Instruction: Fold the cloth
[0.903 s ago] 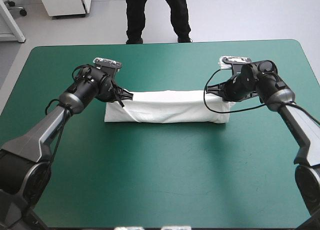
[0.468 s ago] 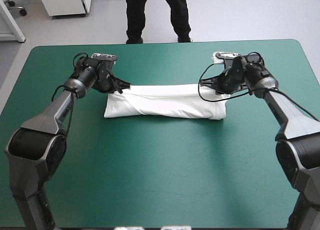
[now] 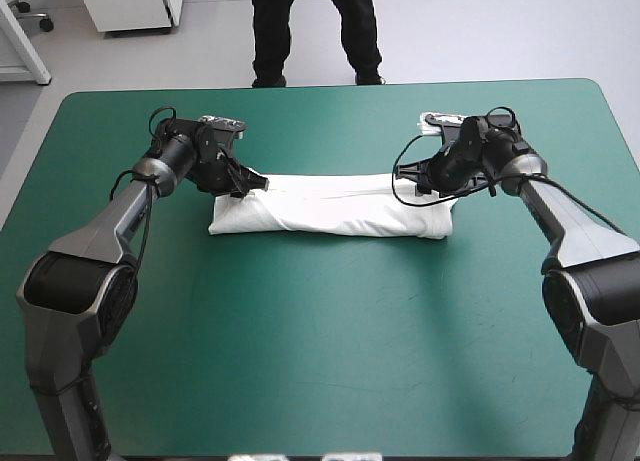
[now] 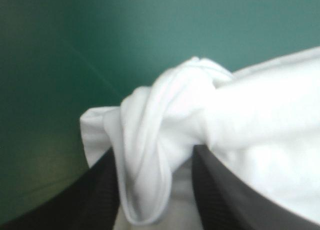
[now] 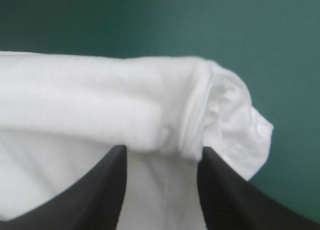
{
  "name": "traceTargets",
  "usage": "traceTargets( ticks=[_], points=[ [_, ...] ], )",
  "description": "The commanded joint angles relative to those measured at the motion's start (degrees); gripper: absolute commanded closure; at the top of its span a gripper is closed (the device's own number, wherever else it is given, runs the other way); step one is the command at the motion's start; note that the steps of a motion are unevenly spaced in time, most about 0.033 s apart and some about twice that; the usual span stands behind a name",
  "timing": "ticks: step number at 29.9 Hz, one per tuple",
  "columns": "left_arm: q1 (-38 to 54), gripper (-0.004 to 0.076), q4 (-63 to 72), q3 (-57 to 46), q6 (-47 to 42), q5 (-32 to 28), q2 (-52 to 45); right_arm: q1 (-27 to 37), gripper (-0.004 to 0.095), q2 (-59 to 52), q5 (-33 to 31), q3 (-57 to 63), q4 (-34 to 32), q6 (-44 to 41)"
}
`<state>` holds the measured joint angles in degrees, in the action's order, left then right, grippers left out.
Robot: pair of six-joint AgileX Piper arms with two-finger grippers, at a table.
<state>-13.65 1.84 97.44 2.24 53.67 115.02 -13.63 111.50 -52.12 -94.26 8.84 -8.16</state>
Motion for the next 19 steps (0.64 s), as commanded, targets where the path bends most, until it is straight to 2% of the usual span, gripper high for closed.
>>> traceTargets(
  ticks=[1,6,8,11,13,19],
  points=[
    [0.02,0.0269,-3.91,2.77,-1.38,3.32,-5.91,0.42,0.0421,-5.84,0.56,-1.97,0.06,0.9],
    [0.02,0.0277,-5.46,3.05,-2.64,3.8,-10.35,0.42,0.0422,-10.98,-1.77,-1.97,-3.54,0.9],
    [-0.35,0.0336,-2.27,3.05,-2.24,3.24,-11.65,0.42,0.0422,-12.83,-3.07,-1.97,-4.01,0.9],
    [-1.6,0.0552,0.25,3.05,-0.31,1.84,-12.58,0.42,0.0422,-14.67,-3.83,-1.97,-4.01,0.9],
    [-3.07,0.0732,1.84,3.05,1.33,0.99,-12.59,0.42,0.0422,-15.58,-4.09,-1.97,-4.01,0.9],
    [-9.23,0.0733,4.27,3.05,2.05,-3.39,-11.78,0.42,0.0422,-16.07,-5.5,-1.97,-4.01,0.52]
  ],
)
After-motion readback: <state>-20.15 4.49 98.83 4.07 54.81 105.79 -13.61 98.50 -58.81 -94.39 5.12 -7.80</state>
